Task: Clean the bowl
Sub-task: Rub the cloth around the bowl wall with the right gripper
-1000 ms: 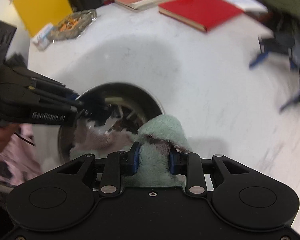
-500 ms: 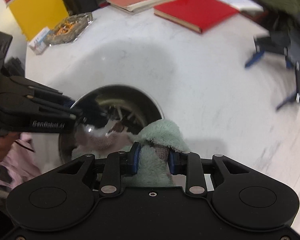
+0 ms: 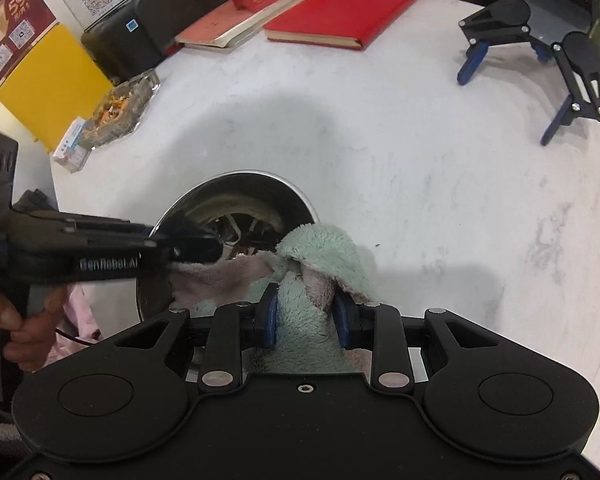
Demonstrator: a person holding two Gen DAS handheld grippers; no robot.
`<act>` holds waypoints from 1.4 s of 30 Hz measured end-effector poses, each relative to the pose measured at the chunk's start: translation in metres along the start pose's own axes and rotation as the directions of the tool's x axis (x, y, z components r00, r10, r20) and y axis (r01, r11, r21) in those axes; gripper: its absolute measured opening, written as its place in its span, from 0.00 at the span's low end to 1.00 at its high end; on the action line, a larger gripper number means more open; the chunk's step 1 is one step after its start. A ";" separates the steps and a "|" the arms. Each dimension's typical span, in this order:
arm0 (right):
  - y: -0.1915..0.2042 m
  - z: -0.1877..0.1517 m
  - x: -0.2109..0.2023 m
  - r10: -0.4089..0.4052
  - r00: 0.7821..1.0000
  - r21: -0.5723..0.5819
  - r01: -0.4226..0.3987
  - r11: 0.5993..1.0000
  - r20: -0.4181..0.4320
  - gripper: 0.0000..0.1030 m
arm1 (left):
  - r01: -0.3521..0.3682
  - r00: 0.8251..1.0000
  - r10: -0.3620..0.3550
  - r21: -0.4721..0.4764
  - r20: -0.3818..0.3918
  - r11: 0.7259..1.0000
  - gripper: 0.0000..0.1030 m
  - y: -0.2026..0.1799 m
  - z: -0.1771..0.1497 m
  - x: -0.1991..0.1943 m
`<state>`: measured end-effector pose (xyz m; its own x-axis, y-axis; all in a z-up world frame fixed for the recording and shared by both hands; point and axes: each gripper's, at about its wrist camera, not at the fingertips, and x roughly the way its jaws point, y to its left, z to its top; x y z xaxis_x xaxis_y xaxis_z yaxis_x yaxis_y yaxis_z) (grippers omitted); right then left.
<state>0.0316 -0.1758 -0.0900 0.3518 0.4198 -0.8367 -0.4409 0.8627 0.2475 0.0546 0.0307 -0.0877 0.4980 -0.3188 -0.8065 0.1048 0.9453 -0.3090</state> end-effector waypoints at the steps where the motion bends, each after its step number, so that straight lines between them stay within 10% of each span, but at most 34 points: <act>1: 0.003 0.001 0.001 -0.014 1.000 -0.014 0.014 1.000 0.005 0.26 | -0.001 1.000 0.001 0.020 0.007 1.000 0.12 -0.003 0.005 0.000; 24: 0.030 0.046 0.014 -0.028 0.999 -0.393 0.040 0.918 0.036 0.26 | 0.031 0.997 -0.021 0.134 -0.081 0.990 0.13 -0.015 0.009 0.022; 34: -0.004 0.011 0.002 -0.055 0.998 -0.214 0.049 0.976 -0.019 0.26 | 0.028 0.998 -0.024 0.051 -0.059 0.998 0.11 -0.012 -0.002 0.015; 42: 0.020 0.037 0.013 -0.078 0.996 -0.313 0.091 0.946 0.053 0.26 | 0.002 0.997 0.005 0.087 -0.078 0.996 0.11 -0.016 -0.005 0.013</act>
<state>0.0578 -0.1429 -0.0785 0.4286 0.3656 -0.8262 -0.6430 0.7658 0.0053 0.0553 0.0114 -0.0959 0.4300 -0.3188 -0.8447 0.1804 0.9471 -0.2656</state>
